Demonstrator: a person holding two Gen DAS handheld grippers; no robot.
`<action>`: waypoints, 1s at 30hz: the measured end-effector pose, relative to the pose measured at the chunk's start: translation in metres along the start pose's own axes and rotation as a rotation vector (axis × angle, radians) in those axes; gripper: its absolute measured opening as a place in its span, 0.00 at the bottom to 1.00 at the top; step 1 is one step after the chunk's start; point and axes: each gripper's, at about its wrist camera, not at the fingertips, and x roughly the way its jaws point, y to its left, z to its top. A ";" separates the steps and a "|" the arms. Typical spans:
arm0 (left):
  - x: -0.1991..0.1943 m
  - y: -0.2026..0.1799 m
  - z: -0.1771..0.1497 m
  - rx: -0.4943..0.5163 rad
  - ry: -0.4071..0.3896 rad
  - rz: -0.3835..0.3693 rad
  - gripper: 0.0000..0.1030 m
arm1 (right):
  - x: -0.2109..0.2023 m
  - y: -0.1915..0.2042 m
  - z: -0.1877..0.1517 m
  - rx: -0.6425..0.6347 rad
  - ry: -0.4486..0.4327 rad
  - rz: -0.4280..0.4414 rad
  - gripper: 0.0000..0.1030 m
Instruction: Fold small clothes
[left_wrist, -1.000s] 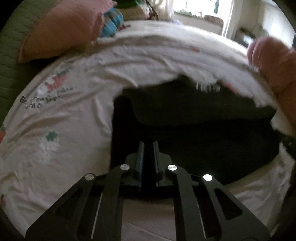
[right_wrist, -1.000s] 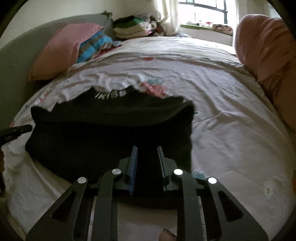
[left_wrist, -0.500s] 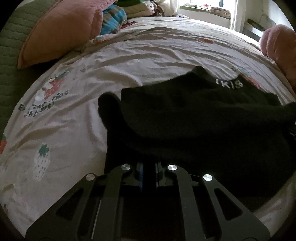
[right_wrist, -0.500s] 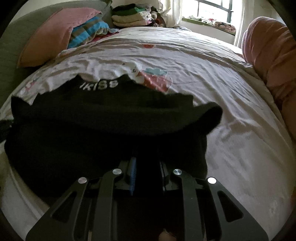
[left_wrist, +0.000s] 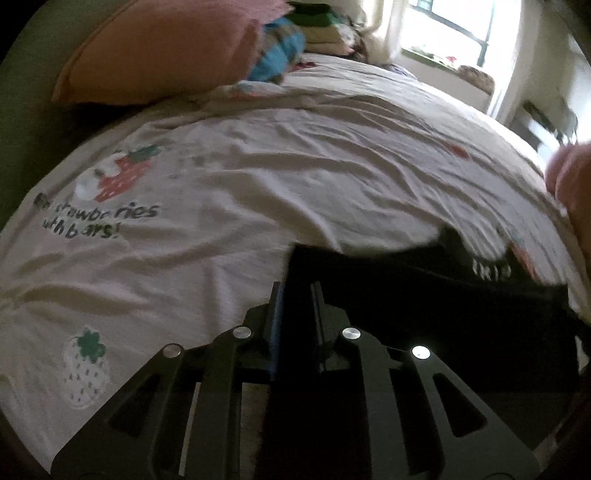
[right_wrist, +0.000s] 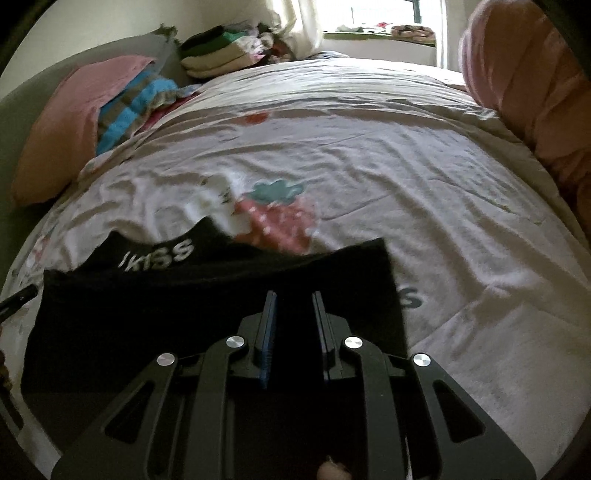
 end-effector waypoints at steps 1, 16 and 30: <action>0.000 0.006 0.002 -0.020 0.000 -0.002 0.10 | -0.001 -0.003 0.001 0.008 -0.003 -0.001 0.18; 0.027 0.001 -0.006 0.056 0.040 -0.043 0.25 | 0.002 -0.026 -0.003 0.001 0.005 -0.072 0.16; -0.005 -0.004 0.024 0.087 -0.130 -0.047 0.01 | -0.030 -0.044 0.012 0.093 -0.134 -0.040 0.07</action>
